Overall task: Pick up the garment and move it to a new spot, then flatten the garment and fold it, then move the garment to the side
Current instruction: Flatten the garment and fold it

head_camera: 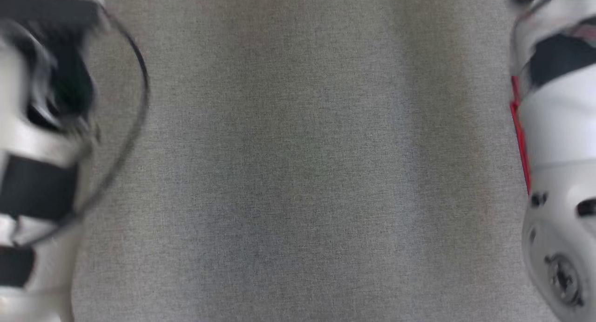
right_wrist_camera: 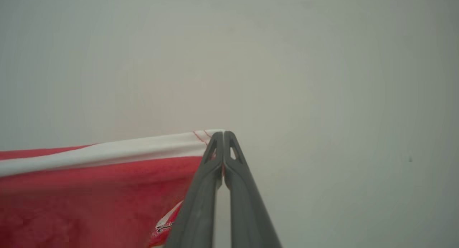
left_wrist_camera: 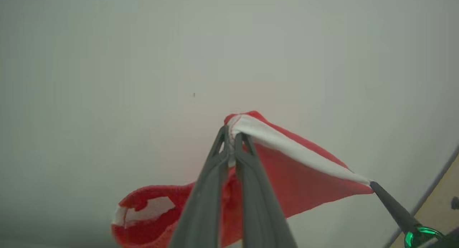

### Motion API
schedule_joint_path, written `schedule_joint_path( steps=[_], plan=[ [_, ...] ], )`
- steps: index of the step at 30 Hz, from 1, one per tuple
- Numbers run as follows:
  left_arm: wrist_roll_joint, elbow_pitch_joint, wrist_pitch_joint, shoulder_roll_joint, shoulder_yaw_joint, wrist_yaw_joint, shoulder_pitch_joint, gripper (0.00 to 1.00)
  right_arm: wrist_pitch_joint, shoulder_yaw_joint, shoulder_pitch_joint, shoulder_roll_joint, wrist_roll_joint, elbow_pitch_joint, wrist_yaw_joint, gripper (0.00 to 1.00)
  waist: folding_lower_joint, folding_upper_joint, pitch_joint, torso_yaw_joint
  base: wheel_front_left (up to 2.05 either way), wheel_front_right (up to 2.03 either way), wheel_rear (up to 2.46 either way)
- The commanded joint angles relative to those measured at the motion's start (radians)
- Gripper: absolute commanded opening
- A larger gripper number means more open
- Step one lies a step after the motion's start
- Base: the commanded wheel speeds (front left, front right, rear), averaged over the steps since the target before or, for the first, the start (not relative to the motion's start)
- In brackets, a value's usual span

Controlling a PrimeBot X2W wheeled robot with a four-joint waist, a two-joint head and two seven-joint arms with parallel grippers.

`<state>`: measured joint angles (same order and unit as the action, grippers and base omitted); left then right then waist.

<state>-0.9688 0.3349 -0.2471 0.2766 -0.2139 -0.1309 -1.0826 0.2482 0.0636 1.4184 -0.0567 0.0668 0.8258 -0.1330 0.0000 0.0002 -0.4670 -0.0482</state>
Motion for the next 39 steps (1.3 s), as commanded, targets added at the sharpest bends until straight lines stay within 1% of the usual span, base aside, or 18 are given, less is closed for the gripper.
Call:
schedule_joint_path(
  steps=[1, 2, 3, 6, 7, 8, 10, 13, 17, 19, 22, 25, 29, 32, 35, 39],
  plan=[
    [0.030, 0.015, -0.012, 0.015, -0.042, 0.002, 0.069, 0.00, -0.040, -0.028, -0.056, -0.008, 0.006, 0.047, 0.004, 0.00, 0.0000, -0.0002, 0.005, -0.005, 0.00, 0.00, 0.00],
    [0.040, 0.031, -0.012, 0.023, -0.070, 0.002, 0.108, 0.00, -0.066, -0.055, -0.084, -0.007, 0.017, 0.073, 0.003, 0.00, 0.0000, -0.0002, 0.009, -0.010, 0.00, 0.00, 0.00],
    [0.040, 0.031, -0.012, 0.023, -0.070, 0.002, 0.108, 0.00, -0.066, -0.055, -0.084, -0.007, 0.017, 0.073, 0.003, 0.00, 0.0000, -0.0002, 0.009, -0.010, 0.00, 0.00, 0.00],
    [0.083, 0.073, -0.017, 0.029, -0.140, 0.002, 0.217, 0.00, -0.133, -0.132, -0.175, -0.006, 0.068, 0.121, 0.003, 0.00, 0.0000, -0.0002, 0.027, -0.021, 0.00, 0.00, 0.00],
    [0.097, 0.090, -0.018, 0.028, -0.159, 0.002, 0.250, 0.00, -0.151, -0.159, -0.204, -0.014, 0.083, 0.124, 0.003, 0.00, 0.0000, -0.0002, 0.035, -0.023, 0.00, 0.00, 0.00],
    [0.114, 0.111, -0.019, 0.025, -0.189, 0.002, 0.307, 0.00, -0.190, -0.211, -0.265, -0.021, 0.122, 0.119, 0.003, 0.00, 0.0000, -0.0002, 0.055, -0.031, 0.00, 0.00, 0.00],
    [0.148, 0.121, -0.019, 0.023, -0.214, 0.002, 0.367, 0.00, -0.231, -0.267, -0.329, -0.037, 0.165, 0.096, 0.003, 0.00, 0.0000, -0.0002, 0.081, -0.036, 0.00, 0.00, 0.00],
    [0.185, 0.117, -0.019, 0.020, -0.223, 0.002, 0.458, 0.00, -0.296, -0.331, -0.434, -0.078, 0.234, 0.026, 0.003, 0.00, 0.0000, -0.0002, 0.125, -0.040, 0.00, 0.00, 0.00],
    [0.222, 0.105, -0.018, 0.005, -0.219, 0.002, 0.569, 0.00, -0.396, -0.363, -0.600, -0.141, 0.328, -0.117, 0.003, 0.00, 0.0000, -0.0002, 0.190, -0.031, 0.00, 0.00, 0.00],
    [0.215, 0.104, -0.018, -0.011, -0.199, 0.002, 0.625, 0.00, -0.455, -0.359, -0.696, -0.178, 0.367, -0.210, 0.003, 0.00, 0.0000, -0.0002, 0.218, -0.024, 0.00, 0.00, 0.00],
    [0.194, 0.084, -0.018, -0.036, -0.160, 0.002, 0.701, 0.00, -0.546, -0.313, -0.847, -0.216, 0.405, -0.359, 0.003, 0.00, 0.0000, -0.0002, 0.252, -0.019, 0.00, 0.00, 0.00],
    [0.196, 0.054, -0.018, -0.052, -0.130, 0.002, 0.776, 0.00, -0.657, -0.256, -0.998, -0.228, 0.415, -0.521, 0.003, 0.00, 0.0000, -0.0002, 0.278, -0.014, 0.00, 0.00, 0.00],
    [0.224, 0.010, -0.018, -0.052, -0.114, 0.002, 0.879, 0.00, -0.812, -0.175, -1.194, -0.216, 0.402, -0.756, 0.003, 0.00, 0.0000, -0.0002, 0.305, -0.007, 0.00, 0.00, 0.00],
    [0.254, -0.029, -0.018, -0.047, -0.106, 0.006, 0.963, 0.00, -0.916, -0.104, -1.327, -0.189, 0.379, -0.919, 0.003, 0.00, 0.0000, -0.0002, 0.324, -0.003, 0.00, 0.00, 0.00],
    [0.288, -0.087, -0.018, -0.038, -0.105, 0.023, 1.054, 0.00, -1.011, -0.048, -1.444, -0.161, 0.358, -1.070, 0.003, 0.00, 0.0000, -0.0002, 0.335, 0.000, 0.00, 0.00, 0.00],
    [0.343, -0.152, -0.018, -0.009, -0.116, 0.066, 1.145, 0.00, -1.121, 0.018, -1.569, -0.138, 0.325, -1.235, 0.003, 0.00, 0.0000, -0.0002, 0.337, 0.015, 0.00, 0.00, 0.00]
  ],
)
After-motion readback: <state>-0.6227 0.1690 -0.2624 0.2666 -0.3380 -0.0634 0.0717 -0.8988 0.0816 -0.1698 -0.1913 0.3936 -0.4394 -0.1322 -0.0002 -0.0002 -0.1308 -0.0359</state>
